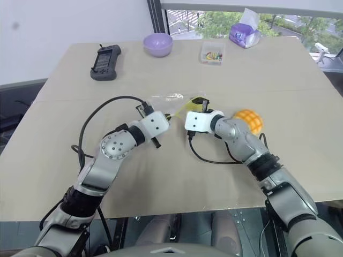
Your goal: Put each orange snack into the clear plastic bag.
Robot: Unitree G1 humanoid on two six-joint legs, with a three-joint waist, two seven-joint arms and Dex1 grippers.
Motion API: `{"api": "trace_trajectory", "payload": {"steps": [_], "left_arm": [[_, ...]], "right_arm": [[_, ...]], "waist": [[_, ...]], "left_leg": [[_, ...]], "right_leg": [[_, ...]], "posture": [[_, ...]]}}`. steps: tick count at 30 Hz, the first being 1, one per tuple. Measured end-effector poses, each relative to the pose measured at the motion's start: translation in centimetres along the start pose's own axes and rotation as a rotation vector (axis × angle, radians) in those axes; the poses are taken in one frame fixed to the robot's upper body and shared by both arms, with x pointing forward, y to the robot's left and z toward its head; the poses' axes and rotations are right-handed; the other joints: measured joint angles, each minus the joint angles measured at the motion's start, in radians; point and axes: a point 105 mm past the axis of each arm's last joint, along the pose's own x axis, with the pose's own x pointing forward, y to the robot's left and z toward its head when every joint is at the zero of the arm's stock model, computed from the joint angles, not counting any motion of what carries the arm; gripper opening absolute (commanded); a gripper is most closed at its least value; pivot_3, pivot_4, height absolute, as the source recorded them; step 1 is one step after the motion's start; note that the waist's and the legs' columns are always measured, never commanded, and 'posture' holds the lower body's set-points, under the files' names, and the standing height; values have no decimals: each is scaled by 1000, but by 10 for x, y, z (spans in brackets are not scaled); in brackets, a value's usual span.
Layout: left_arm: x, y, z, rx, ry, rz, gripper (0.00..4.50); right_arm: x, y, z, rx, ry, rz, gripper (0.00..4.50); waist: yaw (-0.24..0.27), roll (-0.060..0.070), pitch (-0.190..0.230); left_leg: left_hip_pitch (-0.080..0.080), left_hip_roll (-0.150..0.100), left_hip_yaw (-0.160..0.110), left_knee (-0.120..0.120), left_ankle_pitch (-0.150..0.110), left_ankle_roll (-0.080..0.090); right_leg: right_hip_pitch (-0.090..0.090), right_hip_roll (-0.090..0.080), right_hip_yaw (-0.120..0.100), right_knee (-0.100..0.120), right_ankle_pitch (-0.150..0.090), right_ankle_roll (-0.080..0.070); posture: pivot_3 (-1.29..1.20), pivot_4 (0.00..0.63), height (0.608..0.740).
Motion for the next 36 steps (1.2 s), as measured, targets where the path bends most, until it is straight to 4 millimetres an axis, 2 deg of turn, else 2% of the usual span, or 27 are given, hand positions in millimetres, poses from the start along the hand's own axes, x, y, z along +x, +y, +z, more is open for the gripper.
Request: {"api": "trace_trajectory", "payload": {"steps": [3, 6, 9, 14, 17, 21, 27, 35, 36], "left_arm": [[-1, 7, -2, -11, 13, 38, 0], [2, 7, -3, -34, 20, 58, 0], [6, 6, -3, -77, 32, 78, 0], [10, 2, 0, -123, 30, 93, 0], [12, 2, 1, -129, 27, 94, 0], [13, 3, 3, -128, 22, 104, 0], [13, 3, 0, -128, 35, 107, 0], [15, 3, -2, -131, 44, 107, 0], [15, 3, -2, -131, 44, 107, 0]], "right_arm": [[-20, -15, 9, 156, -47, -35, 4418], [-44, -33, 2, 360, -41, -114, 4418], [-73, -48, -36, 597, 96, -230, 4418], [-112, -38, -91, 852, 333, -311, 4418], [-126, -29, -108, 956, 423, -315, 4418], [-131, -21, -112, 1064, 464, -307, 4418], [-133, -3, -100, 1178, 468, -189, 4418], [-134, 4, -94, 1245, 439, -133, 4418], [-134, 4, -94, 1232, 443, -127, 4180]], "waist": [[2, 0, 0], [7, 0, 0], [12, 0, 0], [14, 0, 0], [10, 0, 0], [11, 0, 0], [20, -1, -1], [23, -1, -1], [23, -1, -1]], "left_leg": [[0, 0, 0, 0, 0, 0], [0, 0, -1, 1, 0, 0], [0, 0, -1, 2, 0, 0], [0, 0, 0, 1, 0, 0], [0, 0, 0, 1, 0, 0], [0, 0, 0, 1, 0, 0], [0, 0, 0, 1, 0, 0], [1, 0, 0, 1, 0, 0], [1, 0, 0, 1, 0, 0]], "right_leg": [[0, 0, 0, 0, 0, 0], [1, 0, -1, 0, 0, 0], [1, -1, -1, 0, 0, 0], [1, -1, 0, 1, 0, 0], [1, -1, 0, 1, 0, 0], [1, -1, 0, 1, 0, 0], [1, -1, 0, 0, 0, 0], [2, -1, 0, 0, 0, 0], [2, -1, 0, 0, 0, 0]], "posture": [[0, 150, 740], [0, 150, 740], [0, 150, 740], [0, 150, 740], [0, 150, 740], [0, 150, 740], [0, 150, 740], [0, 150, 740], [0, 150, 740]]}}
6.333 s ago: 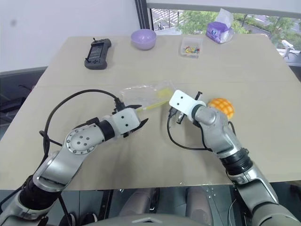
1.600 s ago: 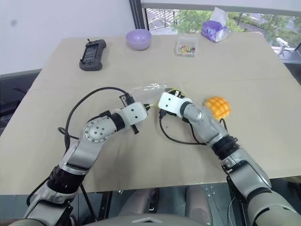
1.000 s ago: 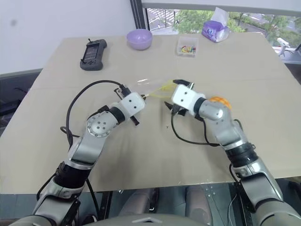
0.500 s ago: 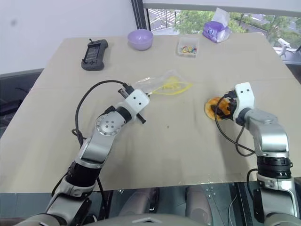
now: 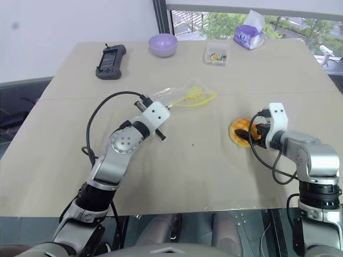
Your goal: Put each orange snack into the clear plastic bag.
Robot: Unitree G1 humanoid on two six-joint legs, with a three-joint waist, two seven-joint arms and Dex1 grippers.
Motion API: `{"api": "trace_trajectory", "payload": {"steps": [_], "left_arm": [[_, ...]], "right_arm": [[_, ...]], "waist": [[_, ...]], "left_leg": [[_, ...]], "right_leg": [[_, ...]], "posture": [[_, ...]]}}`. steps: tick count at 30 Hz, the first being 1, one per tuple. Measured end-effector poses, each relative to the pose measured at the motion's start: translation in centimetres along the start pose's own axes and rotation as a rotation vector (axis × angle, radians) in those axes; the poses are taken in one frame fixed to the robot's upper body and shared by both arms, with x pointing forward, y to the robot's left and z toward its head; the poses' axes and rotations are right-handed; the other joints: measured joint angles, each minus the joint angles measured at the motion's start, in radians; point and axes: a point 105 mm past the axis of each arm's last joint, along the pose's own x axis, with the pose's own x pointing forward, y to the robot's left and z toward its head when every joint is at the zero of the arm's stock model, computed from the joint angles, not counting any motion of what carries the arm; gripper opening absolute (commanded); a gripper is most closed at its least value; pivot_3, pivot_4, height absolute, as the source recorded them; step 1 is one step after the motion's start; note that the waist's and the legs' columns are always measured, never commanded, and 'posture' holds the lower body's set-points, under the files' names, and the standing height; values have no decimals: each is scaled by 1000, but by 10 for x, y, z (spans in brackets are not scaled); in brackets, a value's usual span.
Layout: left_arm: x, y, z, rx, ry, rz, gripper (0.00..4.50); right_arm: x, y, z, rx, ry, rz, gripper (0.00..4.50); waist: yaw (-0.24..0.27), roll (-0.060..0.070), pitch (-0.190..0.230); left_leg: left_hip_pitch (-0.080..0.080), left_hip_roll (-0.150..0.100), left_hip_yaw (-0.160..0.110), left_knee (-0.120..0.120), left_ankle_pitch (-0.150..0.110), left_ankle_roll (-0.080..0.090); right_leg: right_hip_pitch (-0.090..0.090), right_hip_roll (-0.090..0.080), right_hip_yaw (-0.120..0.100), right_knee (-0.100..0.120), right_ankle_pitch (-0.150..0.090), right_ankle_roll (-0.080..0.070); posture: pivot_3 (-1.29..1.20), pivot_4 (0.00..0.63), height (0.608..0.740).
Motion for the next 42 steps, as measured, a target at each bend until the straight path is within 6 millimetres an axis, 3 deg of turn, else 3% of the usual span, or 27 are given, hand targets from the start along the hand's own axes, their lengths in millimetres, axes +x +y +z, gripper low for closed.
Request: {"api": "trace_trajectory", "payload": {"steps": [3, 10, 12, 20, 23, 27, 31, 42], "left_arm": [[0, 0, 0, 0, 0, 0, 0], [0, 1, 1, 4, -1, 2, 0], [0, 1, 0, 4, -1, 2, 0], [0, 2, 0, 16, 4, 4, 0], [0, 1, 1, 26, -3, -4, 0], [2, -5, 9, 58, -41, -32, 0], [1, -6, 11, 79, -57, -44, 0], [3, -12, 22, 107, -103, -67, 0]], "right_arm": [[1, 2, -3, -42, 20, 2, 3238], [5, 7, -15, -205, 86, 0, 353], [7, 6, -12, -216, 79, -12, 33], [17, 5, 4, -165, 74, -19, 11], [18, 17, 23, -142, 74, 42, 11], [16, 56, 73, -116, -11, 204, 11], [16, 74, 92, -89, -42, 289, 11], [35, 78, 79, -26, 49, 339, 11]], "waist": [[1, 0, 0], [5, -6, -5], [5, -8, -6], [-1, -9, -7], [-1, -7, -5], [3, -7, -5], [5, -6, -5], [-1, -6, -5]], "left_leg": [[0, 0, 0, 0, 0, 0], [2, 0, -1, 0, 0, 0], [4, 0, -2, 0, 0, 0], [8, 1, -2, 2, -2, 4], [5, 1, -3, 1, -2, 4], [-3, 1, -2, 1, 0, 0], [-15, 0, -4, 5, 0, 0], [-16, -1, -4, 5, 0, 0]], "right_leg": [[0, 0, 0, 0, 0, 0], [3, 0, -2, -1, 0, 0], [6, 0, -2, -2, 0, 0], [9, 1, -3, 0, 2, -2], [6, 2, -3, 0, 2, -2], [-1, 0, -3, -1, 2, -3], [-11, -2, -4, -1, 2, -3], [-12, -2, -5, 0, 2, -3]], "posture": [[0, 150, 740], [0, 150, 740], [0, 150, 740], [0, 150, 740], [0, 150, 740], [0, 150, 740], [0, 150, 740], [0, 150, 740]]}}
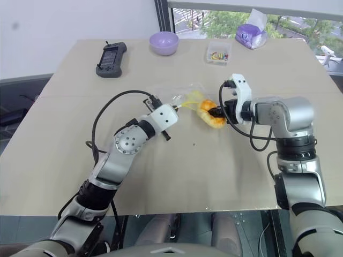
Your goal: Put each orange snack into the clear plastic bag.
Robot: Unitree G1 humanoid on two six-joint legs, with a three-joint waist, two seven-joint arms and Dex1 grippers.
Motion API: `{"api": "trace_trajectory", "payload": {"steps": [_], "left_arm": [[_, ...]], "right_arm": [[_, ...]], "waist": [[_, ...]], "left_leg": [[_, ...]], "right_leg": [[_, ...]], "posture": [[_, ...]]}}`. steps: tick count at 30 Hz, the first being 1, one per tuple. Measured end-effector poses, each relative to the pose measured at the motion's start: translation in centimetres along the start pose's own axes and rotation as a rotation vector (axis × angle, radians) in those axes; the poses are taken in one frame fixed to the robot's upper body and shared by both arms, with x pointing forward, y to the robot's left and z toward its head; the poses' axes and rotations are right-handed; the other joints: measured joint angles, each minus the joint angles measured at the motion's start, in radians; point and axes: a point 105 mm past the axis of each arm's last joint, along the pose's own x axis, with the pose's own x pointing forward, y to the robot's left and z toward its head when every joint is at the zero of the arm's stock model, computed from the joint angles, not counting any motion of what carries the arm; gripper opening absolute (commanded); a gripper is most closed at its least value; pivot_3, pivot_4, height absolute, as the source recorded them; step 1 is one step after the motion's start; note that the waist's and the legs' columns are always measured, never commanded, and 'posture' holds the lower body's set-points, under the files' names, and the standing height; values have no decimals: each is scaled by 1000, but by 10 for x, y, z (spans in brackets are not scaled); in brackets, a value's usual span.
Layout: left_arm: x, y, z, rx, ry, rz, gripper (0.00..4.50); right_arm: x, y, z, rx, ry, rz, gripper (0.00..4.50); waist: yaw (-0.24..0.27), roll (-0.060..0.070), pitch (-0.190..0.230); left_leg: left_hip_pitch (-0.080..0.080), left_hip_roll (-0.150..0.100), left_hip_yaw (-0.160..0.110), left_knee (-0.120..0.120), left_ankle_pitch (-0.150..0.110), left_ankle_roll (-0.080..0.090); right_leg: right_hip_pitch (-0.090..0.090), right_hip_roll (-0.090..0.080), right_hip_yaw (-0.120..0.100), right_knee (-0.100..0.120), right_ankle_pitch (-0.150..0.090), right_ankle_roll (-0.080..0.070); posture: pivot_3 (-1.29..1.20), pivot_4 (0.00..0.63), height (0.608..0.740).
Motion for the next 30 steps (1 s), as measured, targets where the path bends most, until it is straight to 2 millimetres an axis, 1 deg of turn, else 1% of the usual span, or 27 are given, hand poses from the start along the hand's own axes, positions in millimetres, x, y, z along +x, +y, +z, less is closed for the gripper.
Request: {"api": "trace_trajectory", "payload": {"steps": [7, 12, 16, 20, 30], "left_arm": [[2, -3, 2, -19, -4, 2, 0], [2, -3, 2, -23, -1, 5, 0], [3, -4, 5, -23, -13, 2, 0], [3, -7, 9, -19, -38, -10, 0], [3, -10, 18, -23, -97, -32, 0]], "right_arm": [[3, 4, 3, -20, -3, 25, 11], [-2, 14, 12, 40, -61, 111, 11], [0, 17, 12, 126, -75, 156, 11], [6, 9, 9, 222, -69, 153, 11], [13, -12, -4, 315, -33, 89, 11]], "waist": [[0, 0, 0], [0, 0, 0], [0, 0, 0], [0, 0, 0], [-3, 0, 0]], "left_leg": [[0, 0, 0, 0, 0, 0], [0, 0, 0, 0, 0, 0], [0, 0, 0, 0, 0, 0], [0, 0, 0, 0, 0, 0], [0, 0, 0, 1, 0, 0]], "right_leg": [[0, 0, 0, 0, 0, 0], [0, 0, 0, 0, 0, 0], [0, 0, 0, 0, 0, 0], [0, 0, 0, 1, 0, 0], [0, 0, 0, 1, 0, 0]], "posture": [[0, 150, 740], [0, 150, 740], [0, 150, 740], [0, 150, 740], [0, 150, 740]]}}
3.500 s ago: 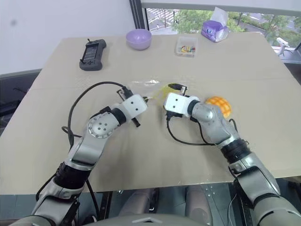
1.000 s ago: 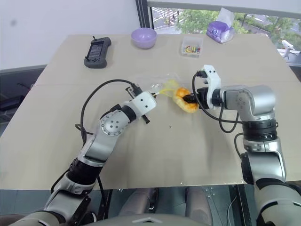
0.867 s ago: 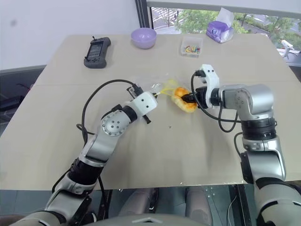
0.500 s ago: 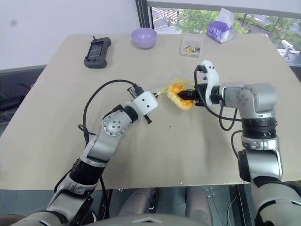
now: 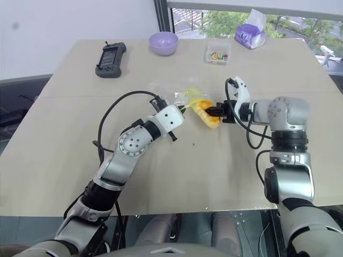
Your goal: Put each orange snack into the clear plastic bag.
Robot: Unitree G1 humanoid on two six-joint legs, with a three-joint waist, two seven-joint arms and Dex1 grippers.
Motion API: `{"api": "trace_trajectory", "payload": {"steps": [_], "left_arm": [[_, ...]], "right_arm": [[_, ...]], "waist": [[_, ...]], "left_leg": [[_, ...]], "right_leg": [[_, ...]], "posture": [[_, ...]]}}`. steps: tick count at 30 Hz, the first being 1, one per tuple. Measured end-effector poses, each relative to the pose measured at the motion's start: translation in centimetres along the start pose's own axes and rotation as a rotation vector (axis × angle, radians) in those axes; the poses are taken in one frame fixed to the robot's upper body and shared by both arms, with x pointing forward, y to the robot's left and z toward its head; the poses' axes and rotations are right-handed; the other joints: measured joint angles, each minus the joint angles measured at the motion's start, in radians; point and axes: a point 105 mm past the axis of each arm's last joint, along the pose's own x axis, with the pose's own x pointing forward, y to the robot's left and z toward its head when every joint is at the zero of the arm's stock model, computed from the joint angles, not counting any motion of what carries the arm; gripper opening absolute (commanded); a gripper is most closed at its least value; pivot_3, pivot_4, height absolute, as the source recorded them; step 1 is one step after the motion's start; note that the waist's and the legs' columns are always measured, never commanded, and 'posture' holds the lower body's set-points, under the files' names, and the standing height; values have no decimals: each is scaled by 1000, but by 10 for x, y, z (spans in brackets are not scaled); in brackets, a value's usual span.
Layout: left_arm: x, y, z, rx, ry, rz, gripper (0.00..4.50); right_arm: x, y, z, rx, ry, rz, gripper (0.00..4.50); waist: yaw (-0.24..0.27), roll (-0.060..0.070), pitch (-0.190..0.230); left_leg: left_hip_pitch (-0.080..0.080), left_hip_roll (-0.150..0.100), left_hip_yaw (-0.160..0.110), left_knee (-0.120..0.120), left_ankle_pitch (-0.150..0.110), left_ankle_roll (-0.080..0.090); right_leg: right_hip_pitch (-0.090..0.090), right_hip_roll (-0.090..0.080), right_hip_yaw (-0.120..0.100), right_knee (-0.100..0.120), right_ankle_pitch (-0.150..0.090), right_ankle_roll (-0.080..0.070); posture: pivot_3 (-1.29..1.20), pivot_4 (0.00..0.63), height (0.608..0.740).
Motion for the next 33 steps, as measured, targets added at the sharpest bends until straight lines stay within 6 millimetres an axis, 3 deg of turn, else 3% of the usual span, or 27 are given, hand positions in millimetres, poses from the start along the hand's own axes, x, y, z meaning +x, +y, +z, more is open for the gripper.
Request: {"api": "trace_trajectory", "payload": {"steps": [12, 21, 28, 33], "left_arm": [[-8, -14, -4, 7, -23, -120, 0], [-11, -22, -6, 31, -68, -220, 0], [-9, -32, 9, -16, -152, -280, 0], [-6, -31, 16, -20, -183, -288, 0]], "right_arm": [[-2, -4, 13, 52, -37, 14, 11], [-2, 5, 21, 42, -63, 63, 11], [7, -1, 27, -138, -127, -41, 11], [12, 15, 23, -251, -160, 24, 11]], "waist": [[-20, 1, 0], [-20, 1, 0], [-21, 1, -1], [-22, 1, -1]], "left_leg": [[0, 0, 0, 0, 0, 0], [0, 0, 0, 1, 0, 0], [0, 0, 0, 1, 0, 0], [0, 0, 0, 2, 0, 0]], "right_leg": [[0, 0, 0, 1, 0, 0], [0, 0, 0, 1, 0, 0], [0, 0, 0, 1, 0, 0], [0, 0, 0, 1, 0, 0]], "posture": [[0, 150, 740], [0, 150, 740], [0, 150, 740], [0, 150, 740]]}}
